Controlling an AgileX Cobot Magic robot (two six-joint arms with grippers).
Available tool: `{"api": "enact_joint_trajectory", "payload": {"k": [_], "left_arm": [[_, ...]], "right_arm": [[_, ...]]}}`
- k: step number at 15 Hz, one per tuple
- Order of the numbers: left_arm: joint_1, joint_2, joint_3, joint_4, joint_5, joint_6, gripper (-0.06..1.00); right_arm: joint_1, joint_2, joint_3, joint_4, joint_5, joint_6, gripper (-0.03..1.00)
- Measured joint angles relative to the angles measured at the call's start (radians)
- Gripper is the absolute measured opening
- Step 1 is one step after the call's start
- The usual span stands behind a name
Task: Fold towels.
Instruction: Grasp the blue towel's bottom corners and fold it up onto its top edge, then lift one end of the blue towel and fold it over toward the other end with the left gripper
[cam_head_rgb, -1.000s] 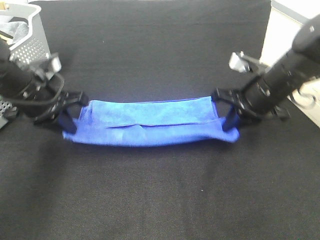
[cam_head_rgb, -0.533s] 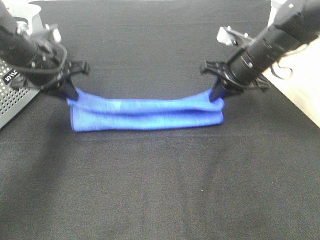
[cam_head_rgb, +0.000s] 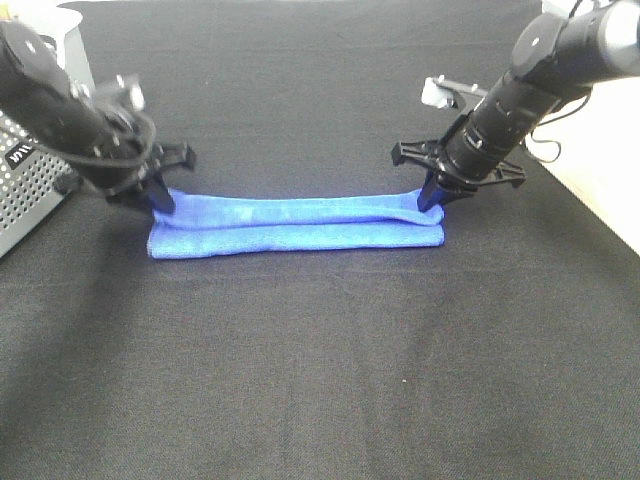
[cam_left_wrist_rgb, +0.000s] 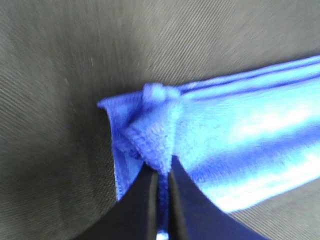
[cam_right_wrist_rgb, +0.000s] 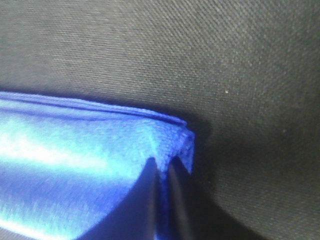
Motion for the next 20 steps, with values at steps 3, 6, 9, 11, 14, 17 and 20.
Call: {"api": "enact_joint_trajectory", "payload": {"k": [3,6,9,11,14,17,20], "left_arm": [[0.0,0.004,0.0,0.0,-0.001,0.006,0.57],[0.0,0.004,0.0,0.002,0.001,-0.026,0.85],[0.0,0.005,0.0,0.028,0.004,-0.074,0.87],[0.0,0.008,0.0,0.009,-0.003,-0.079,0.87],[0.0,0.038,0.0,-0.041,-0.016,-0.079,0.82],[0.0,0.06,-0.006,-0.061,-0.02,-0.077,0.6],[0.0,0.07,-0.006,-0.07,-0.022,-0.077,0.12]], "right_arm": [[-0.001,0.002,-0.003,-0.002,0.014,0.005,0.61],[-0.001,-0.029,-0.004,-0.012,0.071,0.005,0.9],[-0.001,-0.063,-0.012,-0.03,0.114,0.006,0.92],[-0.001,-0.066,-0.012,-0.03,0.115,0.006,0.92],[-0.001,-0.066,-0.012,-0.03,0.115,0.006,0.92],[-0.001,-0.066,-0.012,-0.03,0.119,0.006,0.92],[-0.001,-0.066,-0.012,-0.03,0.12,0.006,0.92]]}}
